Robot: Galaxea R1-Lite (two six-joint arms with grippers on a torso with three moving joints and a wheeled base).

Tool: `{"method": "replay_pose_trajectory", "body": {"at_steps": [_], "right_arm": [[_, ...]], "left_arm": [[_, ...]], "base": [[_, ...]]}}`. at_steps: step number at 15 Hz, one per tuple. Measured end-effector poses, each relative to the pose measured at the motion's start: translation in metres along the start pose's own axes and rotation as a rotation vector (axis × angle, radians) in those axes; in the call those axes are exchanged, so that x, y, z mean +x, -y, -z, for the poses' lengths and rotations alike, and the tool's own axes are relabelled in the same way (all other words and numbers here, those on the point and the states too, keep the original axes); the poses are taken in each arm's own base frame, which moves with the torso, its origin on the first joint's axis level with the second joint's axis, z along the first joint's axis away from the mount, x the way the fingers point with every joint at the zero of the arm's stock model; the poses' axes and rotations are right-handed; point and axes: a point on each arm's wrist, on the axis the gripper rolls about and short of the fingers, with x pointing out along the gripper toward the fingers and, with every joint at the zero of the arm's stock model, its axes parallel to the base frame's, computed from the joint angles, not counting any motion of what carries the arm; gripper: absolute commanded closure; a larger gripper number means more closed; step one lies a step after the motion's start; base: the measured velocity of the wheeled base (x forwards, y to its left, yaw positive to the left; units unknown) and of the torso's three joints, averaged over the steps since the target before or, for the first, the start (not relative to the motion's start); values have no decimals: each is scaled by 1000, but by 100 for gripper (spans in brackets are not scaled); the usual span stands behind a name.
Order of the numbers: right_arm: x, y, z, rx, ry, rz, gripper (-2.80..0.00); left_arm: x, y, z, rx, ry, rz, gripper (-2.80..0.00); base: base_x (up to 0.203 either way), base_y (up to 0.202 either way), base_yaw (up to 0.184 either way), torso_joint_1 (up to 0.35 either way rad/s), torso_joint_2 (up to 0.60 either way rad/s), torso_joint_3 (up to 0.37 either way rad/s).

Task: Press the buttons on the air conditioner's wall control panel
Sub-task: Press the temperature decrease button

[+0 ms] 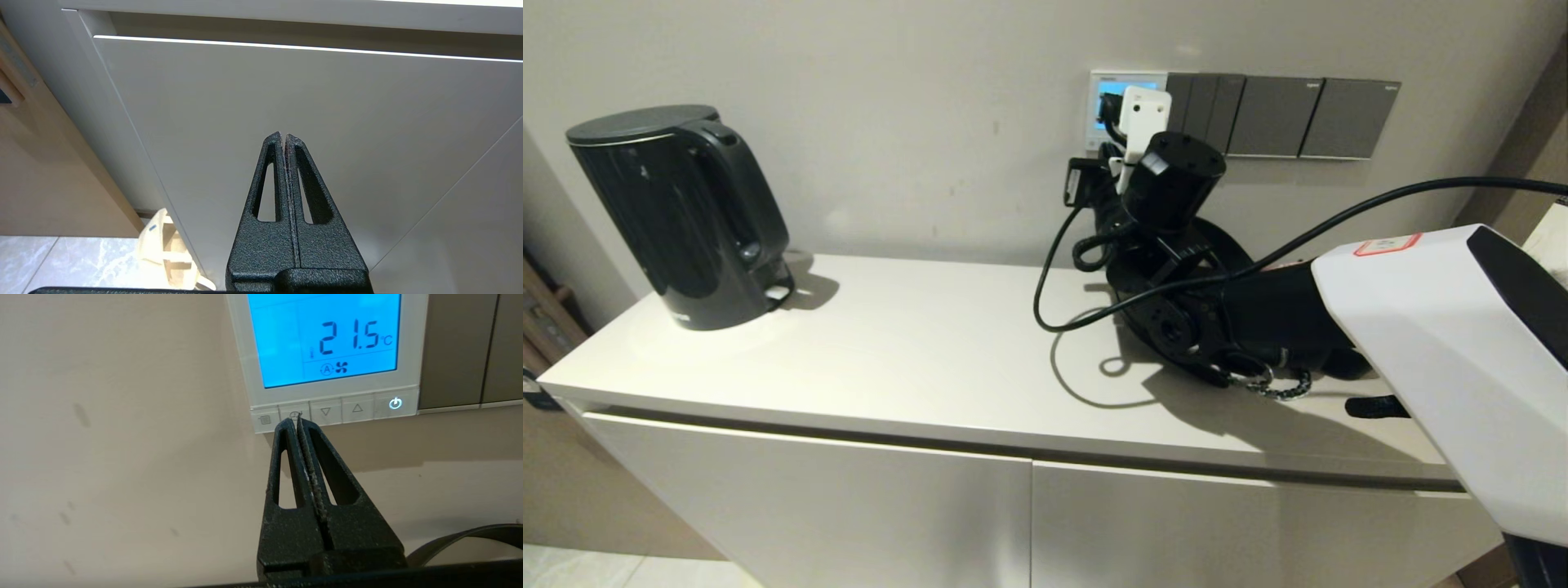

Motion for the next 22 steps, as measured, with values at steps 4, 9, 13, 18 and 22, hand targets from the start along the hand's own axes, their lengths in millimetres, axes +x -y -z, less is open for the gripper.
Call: {"method": "replay_pose_trajectory", "body": {"at_steps": [4,9,13,18,22], "right_arm": [[6,3,0,-8,32,17,0],[7,4,2,-14,32,14,0],[12,8,5,-22,34,23,0],[16,13,12,-35,25,31,0],[18,13,15,-44,26,35,0]], "left_arm": [[0,0,0,0,0,0,0],[0,0,0,0,0,0,0],[0,0,0,0,0,0,0],[0,0,0,0,0,0,0],[0,0,0,0,0,1,0]], "base": [[0,0,0,0,0,0],[0,0,0,0,0,0],[0,0,0,0,0,0],[0,0,0,0,0,0],[0,0,0,0,0,0]]}}
